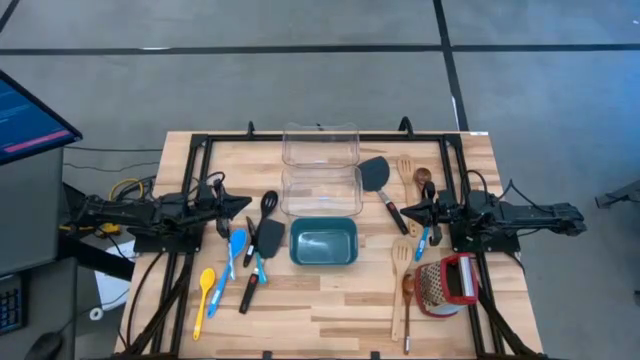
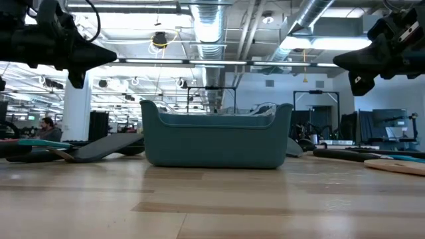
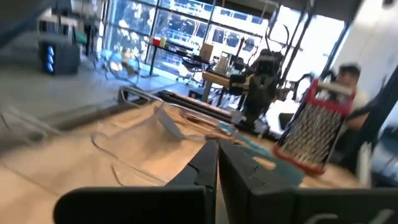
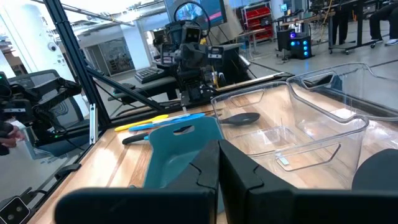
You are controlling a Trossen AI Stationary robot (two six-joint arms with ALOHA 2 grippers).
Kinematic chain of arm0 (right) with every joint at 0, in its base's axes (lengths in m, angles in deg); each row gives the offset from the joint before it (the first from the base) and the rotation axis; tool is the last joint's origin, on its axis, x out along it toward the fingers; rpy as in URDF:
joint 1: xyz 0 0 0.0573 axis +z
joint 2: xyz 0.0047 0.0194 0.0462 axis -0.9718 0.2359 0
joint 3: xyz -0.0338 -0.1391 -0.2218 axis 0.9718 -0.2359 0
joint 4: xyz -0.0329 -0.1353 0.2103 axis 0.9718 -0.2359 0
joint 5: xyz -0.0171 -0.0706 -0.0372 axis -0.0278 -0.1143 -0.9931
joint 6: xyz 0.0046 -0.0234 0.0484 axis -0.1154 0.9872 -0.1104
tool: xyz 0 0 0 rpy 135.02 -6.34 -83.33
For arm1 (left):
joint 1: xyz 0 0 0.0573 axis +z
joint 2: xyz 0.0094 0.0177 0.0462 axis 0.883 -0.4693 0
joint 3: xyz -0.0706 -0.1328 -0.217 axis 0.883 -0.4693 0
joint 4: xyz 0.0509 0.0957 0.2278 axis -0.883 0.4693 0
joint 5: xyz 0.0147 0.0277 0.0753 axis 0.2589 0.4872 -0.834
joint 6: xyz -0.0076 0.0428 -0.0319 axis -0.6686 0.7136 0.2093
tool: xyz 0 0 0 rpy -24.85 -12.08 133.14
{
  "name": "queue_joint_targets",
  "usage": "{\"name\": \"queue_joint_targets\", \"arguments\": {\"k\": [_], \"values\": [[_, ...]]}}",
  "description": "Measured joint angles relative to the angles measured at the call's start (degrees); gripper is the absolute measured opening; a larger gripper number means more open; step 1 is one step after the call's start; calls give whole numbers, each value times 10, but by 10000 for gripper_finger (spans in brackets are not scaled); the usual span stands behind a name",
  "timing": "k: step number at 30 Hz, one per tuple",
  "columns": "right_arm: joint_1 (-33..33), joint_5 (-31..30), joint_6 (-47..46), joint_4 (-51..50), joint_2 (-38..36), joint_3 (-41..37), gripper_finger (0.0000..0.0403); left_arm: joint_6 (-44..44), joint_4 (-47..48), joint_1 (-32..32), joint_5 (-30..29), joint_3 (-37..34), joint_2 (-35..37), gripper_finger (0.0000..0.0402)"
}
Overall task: Pick & Place Kitchen Items
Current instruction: Put the black spatula into the top transparent bin
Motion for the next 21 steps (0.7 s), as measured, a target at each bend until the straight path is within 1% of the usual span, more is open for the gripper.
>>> {"name": "queue_joint_targets", "arguments": {"k": [5, 9, 14, 21], "values": [[0, 0, -11, 0, 0, 0, 0, -105, -4, 0, -1, 0, 0, 2], [1, -1, -140, 1, 0, 0, 0, -157, -9, 0, -1, 0, 0, 2], [-2, -14, -197, 1, 0, 0, 0, -163, -11, 0, -1, 0, 0, 2], [-2, -14, -200, 1, 0, 0, 0, -163, -16, 0, -1, 0, 0, 2]]}}
